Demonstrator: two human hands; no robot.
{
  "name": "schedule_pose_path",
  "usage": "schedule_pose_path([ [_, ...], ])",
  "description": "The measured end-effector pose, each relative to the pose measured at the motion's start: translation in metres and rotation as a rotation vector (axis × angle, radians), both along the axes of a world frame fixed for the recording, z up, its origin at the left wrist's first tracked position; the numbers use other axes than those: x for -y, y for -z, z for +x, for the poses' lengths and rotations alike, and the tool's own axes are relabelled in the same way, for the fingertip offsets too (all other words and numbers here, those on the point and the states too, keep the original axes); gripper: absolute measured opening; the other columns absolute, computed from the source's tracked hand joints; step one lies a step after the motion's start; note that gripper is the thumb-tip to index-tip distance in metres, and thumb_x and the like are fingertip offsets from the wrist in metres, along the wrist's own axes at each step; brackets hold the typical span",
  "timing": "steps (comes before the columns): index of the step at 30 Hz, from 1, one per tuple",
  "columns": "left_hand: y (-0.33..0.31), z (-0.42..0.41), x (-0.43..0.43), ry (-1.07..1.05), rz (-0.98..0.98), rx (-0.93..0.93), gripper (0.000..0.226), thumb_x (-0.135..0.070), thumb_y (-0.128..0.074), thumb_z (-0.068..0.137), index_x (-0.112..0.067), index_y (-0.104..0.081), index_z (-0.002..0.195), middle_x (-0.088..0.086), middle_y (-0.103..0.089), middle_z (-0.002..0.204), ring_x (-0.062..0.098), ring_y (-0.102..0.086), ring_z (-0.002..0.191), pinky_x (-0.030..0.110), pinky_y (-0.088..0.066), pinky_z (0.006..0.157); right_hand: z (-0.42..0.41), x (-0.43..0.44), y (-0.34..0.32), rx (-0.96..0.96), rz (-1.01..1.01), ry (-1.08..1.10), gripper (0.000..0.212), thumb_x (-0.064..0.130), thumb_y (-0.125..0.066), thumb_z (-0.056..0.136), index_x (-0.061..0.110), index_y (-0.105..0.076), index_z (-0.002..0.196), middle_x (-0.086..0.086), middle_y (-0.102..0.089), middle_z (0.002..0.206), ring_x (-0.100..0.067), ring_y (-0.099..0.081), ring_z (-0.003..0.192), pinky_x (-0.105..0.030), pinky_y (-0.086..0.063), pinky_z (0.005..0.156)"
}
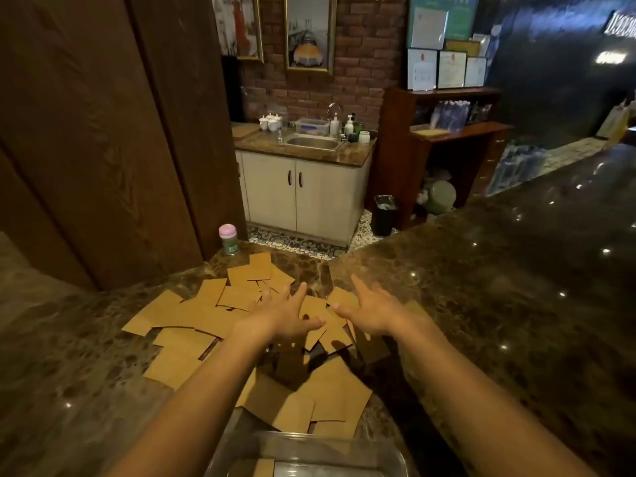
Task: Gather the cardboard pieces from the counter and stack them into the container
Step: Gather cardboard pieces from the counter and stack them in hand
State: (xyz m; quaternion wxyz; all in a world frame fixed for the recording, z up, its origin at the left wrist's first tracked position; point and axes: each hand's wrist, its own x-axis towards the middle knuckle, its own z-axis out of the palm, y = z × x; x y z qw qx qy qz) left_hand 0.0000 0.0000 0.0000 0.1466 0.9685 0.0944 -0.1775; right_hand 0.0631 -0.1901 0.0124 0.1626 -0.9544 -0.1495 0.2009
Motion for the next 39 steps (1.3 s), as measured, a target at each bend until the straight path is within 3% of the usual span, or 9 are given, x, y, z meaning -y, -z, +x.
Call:
schedule_pose_path([
  [10, 0.048, 0.016, -0.012, 0.161, 0.057, -0.098, 0.089, -0.027, -0.061, 0.095, -0.026, -0.002, 0.162, 0.004, 0.006, 0.171, 0.04, -0.001, 0.155, 0.059, -0.021, 0.122, 0.015, 0.009, 0.053, -0.029, -0.094, 0.108, 0.079, 0.056, -0.069, 0.091, 0.018, -0.038, 0.152, -0.011, -0.058, 0.145, -0.033, -0.054, 0.134, -0.045, -0.047, 0.11],
  [16, 0.052, 0.026, -0.016, 0.274, 0.157, -0.003, 0.072, -0.038, -0.069, 0.09, -0.02, -0.038, 0.151, 0.007, -0.04, 0.156, 0.035, -0.034, 0.14, 0.047, -0.039, 0.114, 0.019, 0.005, 0.073, 0.052, -0.086, 0.237, 0.086, 0.055, -0.08, 0.082, 0.012, -0.045, 0.147, -0.016, -0.048, 0.148, -0.035, -0.047, 0.138, -0.042, -0.046, 0.108],
  [20, 0.049, 0.03, -0.023, 0.282, 0.22, 0.078, 0.072, -0.047, -0.076, 0.084, -0.025, -0.048, 0.146, 0.005, -0.05, 0.146, 0.028, -0.045, 0.133, 0.042, -0.045, 0.106, 0.026, 0.007, 0.074, 0.015, 0.018, 0.268, 0.055, 0.04, -0.084, 0.079, 0.017, -0.067, 0.126, -0.015, -0.06, 0.131, -0.034, -0.06, 0.121, -0.033, -0.05, 0.088],
  [22, 0.05, 0.034, -0.029, 0.238, 0.159, 0.115, 0.062, -0.045, -0.076, 0.084, -0.026, -0.056, 0.138, 0.004, -0.055, 0.139, 0.025, -0.052, 0.126, 0.04, -0.049, 0.101, 0.034, 0.011, 0.073, -0.012, 0.11, 0.287, 0.042, 0.023, -0.083, 0.08, 0.018, -0.072, 0.119, -0.012, -0.07, 0.122, -0.031, -0.065, 0.115, -0.035, -0.056, 0.086],
  [27, 0.052, 0.049, -0.038, -0.037, -0.21, 0.112, 0.016, -0.028, -0.066, 0.093, -0.021, -0.066, 0.107, 0.004, -0.068, 0.107, 0.022, -0.063, 0.099, 0.033, -0.054, 0.079, 0.062, 0.013, 0.063, -0.107, 0.322, 0.431, 0.069, 0.018, -0.097, 0.069, 0.017, -0.067, 0.131, -0.005, -0.071, 0.124, -0.021, -0.066, 0.115, -0.028, -0.048, 0.083],
  [30, 0.055, 0.06, -0.037, -0.242, -0.35, 0.14, 0.004, -0.021, -0.064, 0.09, -0.017, -0.064, 0.09, 0.007, -0.07, 0.092, 0.027, -0.068, 0.092, 0.036, -0.056, 0.074, 0.08, 0.003, 0.059, -0.065, 0.309, 0.424, 0.084, 0.022, -0.098, 0.068, 0.014, -0.06, 0.142, -0.008, -0.066, 0.137, -0.024, -0.061, 0.126, -0.032, -0.051, 0.098],
  [32, 0.06, 0.065, -0.034, -0.329, -0.364, 0.121, 0.011, -0.023, -0.066, 0.086, -0.014, -0.065, 0.092, 0.011, -0.072, 0.094, 0.03, -0.07, 0.092, 0.042, -0.06, 0.078, 0.089, -0.005, 0.06, -0.052, 0.224, 0.382, 0.09, 0.025, -0.096, 0.071, 0.01, -0.053, 0.148, -0.012, -0.06, 0.146, -0.03, -0.054, 0.137, -0.038, -0.048, 0.11],
  [36, 0.069, 0.069, -0.025, -0.306, -0.156, 0.065, 0.067, -0.055, -0.077, 0.075, -0.017, -0.058, 0.127, 0.009, -0.06, 0.124, 0.029, -0.059, 0.115, 0.041, -0.054, 0.094, 0.095, -0.019, 0.069, -0.043, 0.047, 0.332, 0.082, 0.045, -0.095, 0.068, 0.007, -0.061, 0.133, -0.014, -0.06, 0.141, -0.034, -0.054, 0.132, -0.04, -0.049, 0.105],
  [39, 0.068, 0.076, -0.016, -0.323, -0.112, 0.089, 0.083, -0.063, -0.079, 0.07, -0.016, -0.054, 0.133, 0.009, -0.053, 0.134, 0.032, -0.05, 0.127, 0.045, -0.049, 0.101, 0.097, -0.024, 0.074, -0.05, 0.034, 0.345, 0.081, 0.048, -0.095, 0.067, 0.012, -0.062, 0.133, -0.011, -0.062, 0.14, -0.034, -0.052, 0.134, -0.043, -0.047, 0.108],
])
